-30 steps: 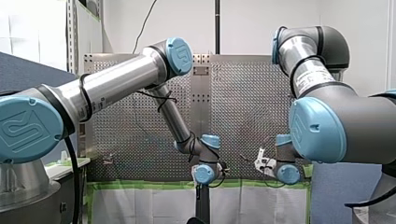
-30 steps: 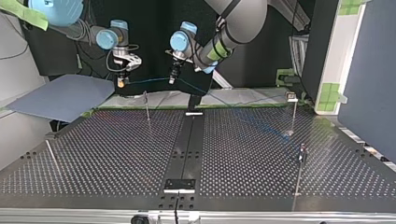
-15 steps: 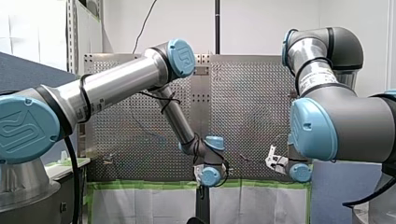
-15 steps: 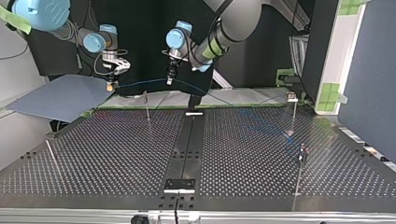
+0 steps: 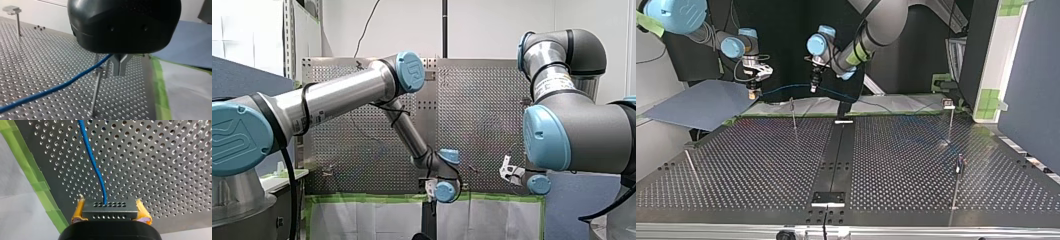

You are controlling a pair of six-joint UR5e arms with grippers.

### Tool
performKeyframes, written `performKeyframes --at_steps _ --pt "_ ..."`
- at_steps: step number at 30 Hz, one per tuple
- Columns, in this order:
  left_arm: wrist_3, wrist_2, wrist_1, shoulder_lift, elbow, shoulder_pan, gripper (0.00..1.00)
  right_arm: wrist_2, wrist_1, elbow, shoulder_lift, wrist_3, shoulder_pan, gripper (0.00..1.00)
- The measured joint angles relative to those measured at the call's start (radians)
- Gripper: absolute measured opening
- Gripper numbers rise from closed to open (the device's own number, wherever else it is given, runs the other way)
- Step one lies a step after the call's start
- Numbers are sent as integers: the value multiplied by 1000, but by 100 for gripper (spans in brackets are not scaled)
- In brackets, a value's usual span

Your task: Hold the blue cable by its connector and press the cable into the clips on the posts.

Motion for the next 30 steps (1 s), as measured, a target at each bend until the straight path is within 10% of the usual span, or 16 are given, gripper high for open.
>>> performKeyframes --at_steps 30 --pt "-5 20 -56 -76 157 8 0 -8 46 -1 3 -33 -2 0"
